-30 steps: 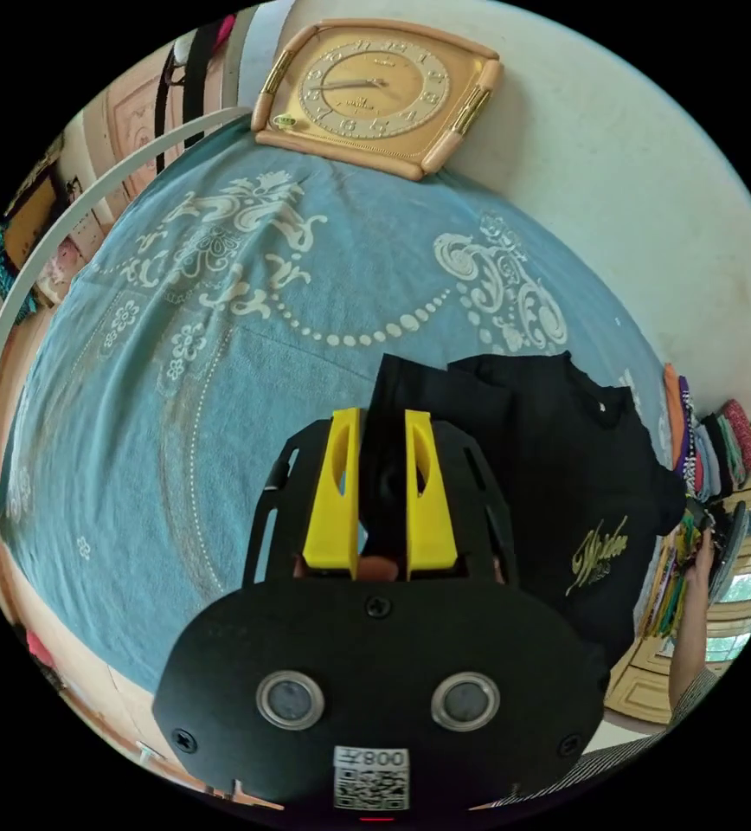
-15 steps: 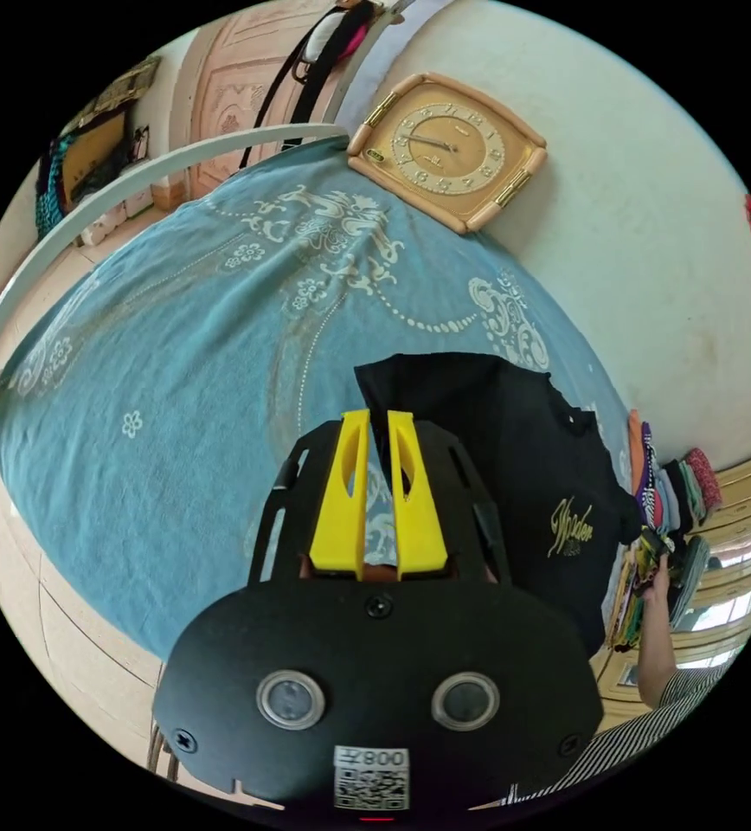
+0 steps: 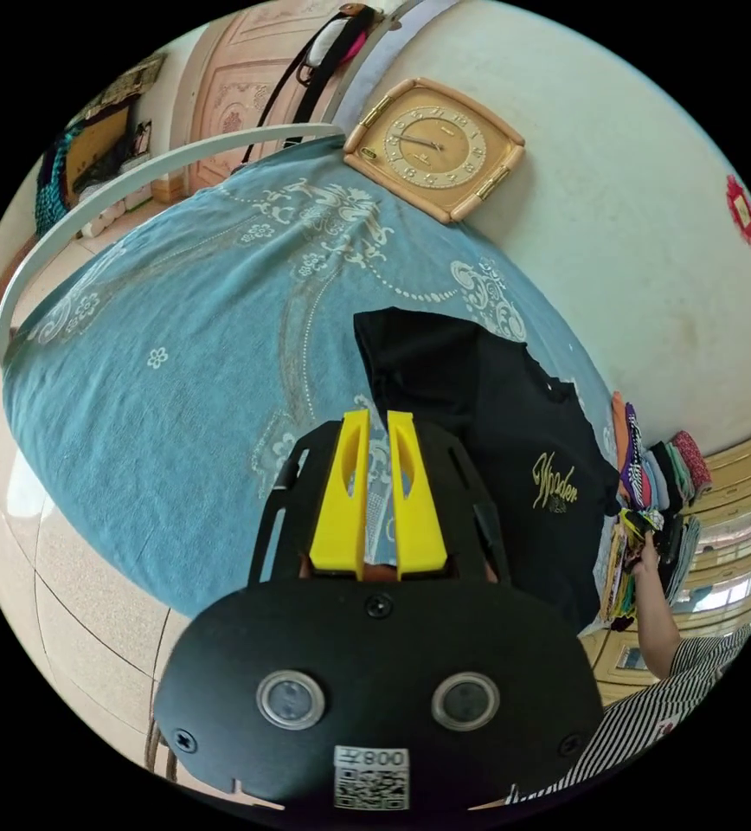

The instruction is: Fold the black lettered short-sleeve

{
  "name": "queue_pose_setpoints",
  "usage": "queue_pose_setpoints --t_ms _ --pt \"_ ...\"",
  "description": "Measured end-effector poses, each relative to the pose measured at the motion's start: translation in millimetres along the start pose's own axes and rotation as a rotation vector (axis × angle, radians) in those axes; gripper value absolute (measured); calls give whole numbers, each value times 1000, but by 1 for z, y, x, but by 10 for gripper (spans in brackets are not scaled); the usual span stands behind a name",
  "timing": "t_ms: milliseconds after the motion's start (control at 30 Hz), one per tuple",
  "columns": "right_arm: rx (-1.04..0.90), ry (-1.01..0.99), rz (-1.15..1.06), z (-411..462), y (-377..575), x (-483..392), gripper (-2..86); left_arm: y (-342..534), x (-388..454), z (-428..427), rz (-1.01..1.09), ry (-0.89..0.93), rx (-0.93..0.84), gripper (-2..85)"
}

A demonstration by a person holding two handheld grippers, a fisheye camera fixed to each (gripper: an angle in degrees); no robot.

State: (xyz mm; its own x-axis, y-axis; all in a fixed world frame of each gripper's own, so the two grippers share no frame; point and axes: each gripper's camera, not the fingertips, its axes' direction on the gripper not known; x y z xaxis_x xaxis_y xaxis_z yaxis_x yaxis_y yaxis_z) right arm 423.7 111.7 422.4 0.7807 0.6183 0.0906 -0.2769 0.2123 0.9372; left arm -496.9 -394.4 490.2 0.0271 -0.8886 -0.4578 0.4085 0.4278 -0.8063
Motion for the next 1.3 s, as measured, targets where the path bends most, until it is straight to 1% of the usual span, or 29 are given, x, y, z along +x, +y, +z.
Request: queue_pose_setpoints --t_ms 67,133,200,367,533,600,633,767,867,1033,1167,1233,1300 --pt "38 -27 -53 -4 -5 -16 23 -12 21 11 84 40 -15 62" --pt "30 -84 -167 3 -22 -49 52 -28 43 26 150 66 -33 69" --pt "16 -101 -255 14 -39 -79 58 -47 68 44 224 76 -45 75" --pt "-76 -39 -459 59 -87 -155 71 -115 131 99 349 46 -104 88" --pt "-137 52 -597 98 -113 -210 75 -156 154 141 394 -48 -195 92" --pt "-175 81 -615 112 -116 -219 71 -160 157 158 406 -96 -245 83" --pt "-195 110 -619 120 -116 -224 66 -159 160 157 430 -119 -205 74" --pt "-153 155 -635 119 -112 -231 26 -153 167 156 446 -84 -201 26" --pt "-135 147 -655 109 -111 -234 9 -149 176 144 459 -81 -155 13" --pt "33 106 -675 54 -114 -238 3 -157 192 104 492 -3 -35 7" --pt "114 93 -650 32 -123 -233 5 -168 208 81 535 -15 56 11" --pt "86 103 -614 43 -135 -228 8 -175 210 87 526 -42 49 16" --pt "7 85 -554 62 -144 -217 11 -179 207 106 506 -54 -16 28"
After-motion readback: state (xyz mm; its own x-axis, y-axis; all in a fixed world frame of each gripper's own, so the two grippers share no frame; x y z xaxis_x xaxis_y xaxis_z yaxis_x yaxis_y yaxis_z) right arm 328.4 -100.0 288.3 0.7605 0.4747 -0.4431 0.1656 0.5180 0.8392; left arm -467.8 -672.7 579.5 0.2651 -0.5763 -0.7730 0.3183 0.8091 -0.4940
